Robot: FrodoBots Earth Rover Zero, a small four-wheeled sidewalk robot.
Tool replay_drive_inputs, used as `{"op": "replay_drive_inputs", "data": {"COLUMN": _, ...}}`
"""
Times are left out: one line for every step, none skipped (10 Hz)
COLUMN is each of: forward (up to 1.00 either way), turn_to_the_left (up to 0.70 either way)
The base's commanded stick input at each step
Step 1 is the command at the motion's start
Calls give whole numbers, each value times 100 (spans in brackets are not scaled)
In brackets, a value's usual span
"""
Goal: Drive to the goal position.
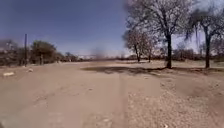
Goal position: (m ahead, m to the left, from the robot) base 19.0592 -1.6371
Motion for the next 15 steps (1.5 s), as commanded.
{"op": "replay_drive_inputs", "data": {"forward": 100, "turn_to_the_left": 0}}
{"op": "replay_drive_inputs", "data": {"forward": 100, "turn_to_the_left": 0}}
{"op": "replay_drive_inputs", "data": {"forward": 100, "turn_to_the_left": 0}}
{"op": "replay_drive_inputs", "data": {"forward": 100, "turn_to_the_left": 0}}
{"op": "replay_drive_inputs", "data": {"forward": 100, "turn_to_the_left": 0}}
{"op": "replay_drive_inputs", "data": {"forward": 100, "turn_to_the_left": 0}}
{"op": "replay_drive_inputs", "data": {"forward": 100, "turn_to_the_left": 0}}
{"op": "replay_drive_inputs", "data": {"forward": 100, "turn_to_the_left": 0}}
{"op": "replay_drive_inputs", "data": {"forward": 100, "turn_to_the_left": 0}}
{"op": "replay_drive_inputs", "data": {"forward": 100, "turn_to_the_left": 0}}
{"op": "replay_drive_inputs", "data": {"forward": 100, "turn_to_the_left": 0}}
{"op": "replay_drive_inputs", "data": {"forward": 100, "turn_to_the_left": 0}}
{"op": "replay_drive_inputs", "data": {"forward": 100, "turn_to_the_left": 0}}
{"op": "replay_drive_inputs", "data": {"forward": 100, "turn_to_the_left": 0}}
{"op": "replay_drive_inputs", "data": {"forward": 100, "turn_to_the_left": 0}}
